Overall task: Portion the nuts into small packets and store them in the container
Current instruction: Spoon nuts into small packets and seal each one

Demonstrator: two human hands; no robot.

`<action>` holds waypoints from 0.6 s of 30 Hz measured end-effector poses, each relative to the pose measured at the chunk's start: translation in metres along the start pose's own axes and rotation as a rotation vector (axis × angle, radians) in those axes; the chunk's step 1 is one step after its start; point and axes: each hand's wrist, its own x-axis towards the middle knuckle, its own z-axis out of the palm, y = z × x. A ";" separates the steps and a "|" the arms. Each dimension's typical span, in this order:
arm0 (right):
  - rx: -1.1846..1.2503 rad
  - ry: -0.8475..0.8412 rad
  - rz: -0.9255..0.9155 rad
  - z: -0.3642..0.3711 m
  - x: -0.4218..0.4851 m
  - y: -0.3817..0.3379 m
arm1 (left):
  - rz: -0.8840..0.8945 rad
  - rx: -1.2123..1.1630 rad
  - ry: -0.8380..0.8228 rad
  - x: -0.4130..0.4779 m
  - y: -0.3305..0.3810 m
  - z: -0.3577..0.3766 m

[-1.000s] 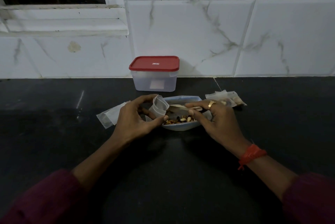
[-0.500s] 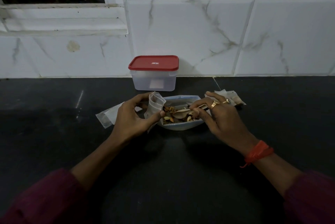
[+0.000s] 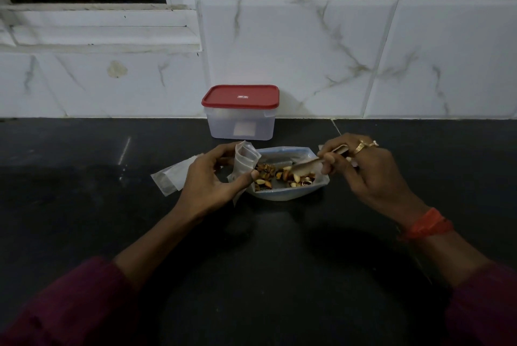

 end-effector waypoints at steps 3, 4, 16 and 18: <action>0.020 -0.079 -0.029 -0.004 0.002 0.003 | -0.010 -0.015 -0.009 0.000 0.001 0.000; 0.022 -0.113 -0.020 -0.002 0.001 0.003 | -0.011 -0.022 -0.013 0.000 0.002 0.000; 0.153 -0.152 0.178 0.030 -0.008 -0.001 | -0.019 -0.035 -0.026 -0.002 0.004 0.002; 0.178 -0.011 0.198 0.025 -0.005 -0.003 | -0.017 -0.031 -0.027 -0.002 0.004 0.001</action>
